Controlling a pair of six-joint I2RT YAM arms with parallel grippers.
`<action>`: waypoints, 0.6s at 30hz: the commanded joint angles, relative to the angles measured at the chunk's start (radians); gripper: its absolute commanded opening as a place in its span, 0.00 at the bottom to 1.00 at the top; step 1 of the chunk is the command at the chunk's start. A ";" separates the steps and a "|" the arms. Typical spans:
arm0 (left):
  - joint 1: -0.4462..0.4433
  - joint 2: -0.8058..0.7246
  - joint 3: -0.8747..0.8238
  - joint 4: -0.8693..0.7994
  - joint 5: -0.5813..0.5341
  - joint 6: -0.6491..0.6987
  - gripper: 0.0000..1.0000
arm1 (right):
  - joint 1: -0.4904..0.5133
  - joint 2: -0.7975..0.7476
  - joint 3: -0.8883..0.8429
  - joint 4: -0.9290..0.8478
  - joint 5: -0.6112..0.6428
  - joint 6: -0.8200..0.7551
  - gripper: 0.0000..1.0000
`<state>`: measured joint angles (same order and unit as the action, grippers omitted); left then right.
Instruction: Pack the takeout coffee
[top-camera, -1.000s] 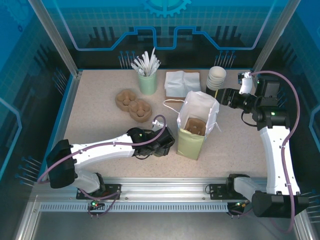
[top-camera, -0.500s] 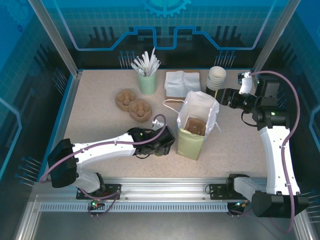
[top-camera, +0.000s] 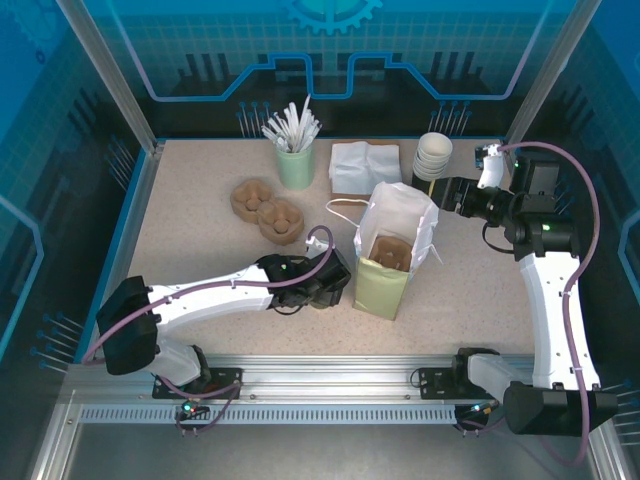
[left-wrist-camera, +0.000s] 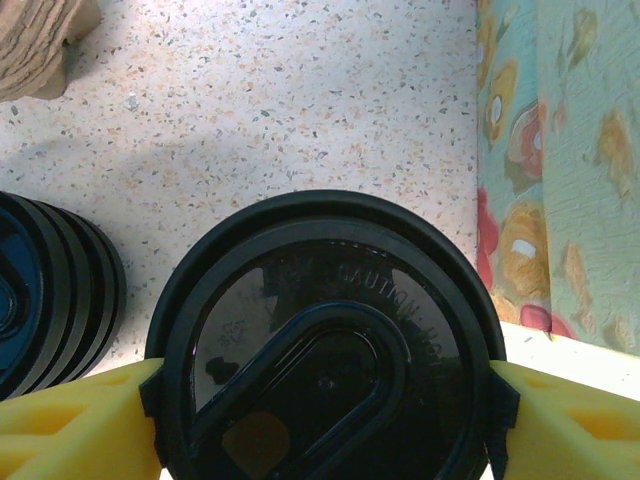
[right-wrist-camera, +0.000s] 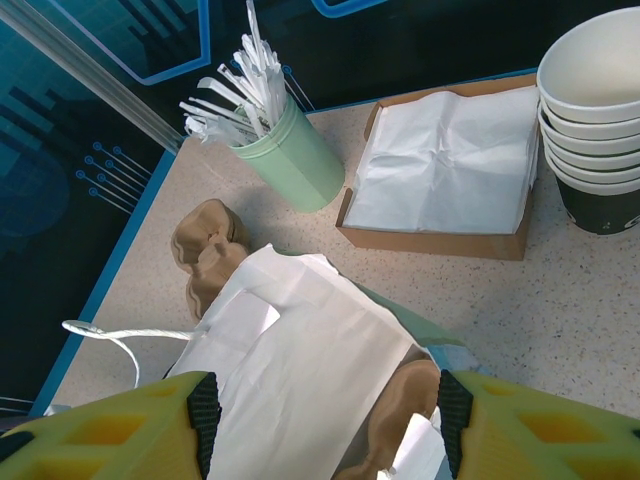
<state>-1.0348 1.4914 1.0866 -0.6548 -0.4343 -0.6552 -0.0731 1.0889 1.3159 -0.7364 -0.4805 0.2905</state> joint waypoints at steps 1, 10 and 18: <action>0.007 0.068 -0.036 -0.039 0.095 -0.011 0.75 | -0.017 0.009 0.020 -0.014 -0.027 -0.011 0.62; 0.021 0.039 -0.004 -0.038 0.088 0.037 0.74 | -0.019 0.040 0.080 -0.047 -0.010 -0.052 0.63; 0.049 -0.052 0.049 -0.096 0.060 0.073 0.74 | -0.017 0.082 0.071 -0.043 -0.052 -0.110 0.63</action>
<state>-1.0004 1.4799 1.1030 -0.6758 -0.3954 -0.6079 -0.0734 1.1549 1.3804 -0.7670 -0.4953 0.2245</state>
